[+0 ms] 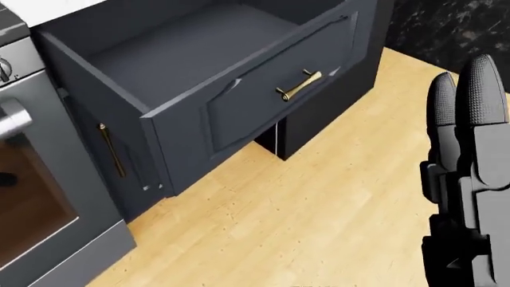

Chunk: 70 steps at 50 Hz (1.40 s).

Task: Close the right drawer.

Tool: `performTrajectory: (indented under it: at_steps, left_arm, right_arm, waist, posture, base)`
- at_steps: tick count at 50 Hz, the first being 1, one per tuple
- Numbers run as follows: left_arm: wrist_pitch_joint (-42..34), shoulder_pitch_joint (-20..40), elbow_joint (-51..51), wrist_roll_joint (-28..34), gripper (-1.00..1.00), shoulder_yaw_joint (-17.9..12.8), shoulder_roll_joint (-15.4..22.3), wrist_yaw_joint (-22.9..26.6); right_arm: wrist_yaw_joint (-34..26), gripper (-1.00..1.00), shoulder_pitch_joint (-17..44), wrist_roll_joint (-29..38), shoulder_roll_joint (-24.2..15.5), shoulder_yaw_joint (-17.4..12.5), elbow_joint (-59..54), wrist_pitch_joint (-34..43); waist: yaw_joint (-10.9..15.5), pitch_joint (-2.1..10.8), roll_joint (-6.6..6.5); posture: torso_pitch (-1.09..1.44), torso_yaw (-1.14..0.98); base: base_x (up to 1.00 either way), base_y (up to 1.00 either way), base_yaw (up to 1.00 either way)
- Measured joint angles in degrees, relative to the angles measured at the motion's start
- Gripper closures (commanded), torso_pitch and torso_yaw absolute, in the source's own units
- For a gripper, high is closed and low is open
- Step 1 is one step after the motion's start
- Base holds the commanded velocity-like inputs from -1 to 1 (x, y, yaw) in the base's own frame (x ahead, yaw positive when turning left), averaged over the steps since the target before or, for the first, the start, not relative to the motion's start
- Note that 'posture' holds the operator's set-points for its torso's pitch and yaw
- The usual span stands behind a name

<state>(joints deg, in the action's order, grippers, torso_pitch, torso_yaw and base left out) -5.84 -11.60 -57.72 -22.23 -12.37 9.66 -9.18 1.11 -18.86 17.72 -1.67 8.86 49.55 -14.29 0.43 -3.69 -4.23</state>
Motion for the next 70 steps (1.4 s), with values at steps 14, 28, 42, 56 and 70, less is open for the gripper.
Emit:
performTrajectory:
  at_steps: [14, 28, 42, 56, 70]
  left_arm:
    - [-1.17, 0.76, -0.20, 0.35, -1.00, 0.23, -2.30, 2.12]
    - [-0.58, 0.09, 0.07, 0.58, -1.00, -0.54, -1.83, 1.52]
    - [-0.51, 0.33, -0.23, -0.23, -1.00, 1.07, -0.14, 0.40]
    - [-0.12, 0.12, -0.04, -0.66, -1.00, 0.24, 1.23, -1.20]
    - [-0.56, 0.51, -0.19, -0.41, -1.00, 1.11, 0.24, 0.15]
  right_arm:
    - [1.12, -1.00, -1.16, 0.36, -0.60, -0.28, -0.16, -0.60]
    - [0.27, -1.00, -0.31, 0.38, -0.30, 0.47, -0.70, -0.15]
    - [1.06, -1.00, -0.80, 0.50, -0.64, -0.23, -0.91, -0.46]
    - [0.91, -1.00, -1.11, 1.00, -0.61, 1.02, -0.92, -0.69]
    - [1.42, -1.00, -0.63, 0.36, -0.40, -0.67, -1.31, -0.14]
  waist:
    - [-1.66, 1.50, 6.32]
    - [-0.15, 0.21, 0.31]
    - [-1.66, 1.32, 5.44]
    - [-0.35, 0.36, 0.69]
    - [-1.39, 1.21, 5.17]
  posture:
    - [0.00, 0.00]
    - [0.00, 0.00]
    - [0.00, 0.00]
    - [0.00, 0.00]
    - [0.00, 0.00]
  base:
    - [0.00, 0.00, -0.46]
    - [0.00, 0.00, -0.46]
    - [0.00, 0.00, -0.46]
    - [0.00, 0.00, -0.46]
    - [0.00, 0.00, -0.36]
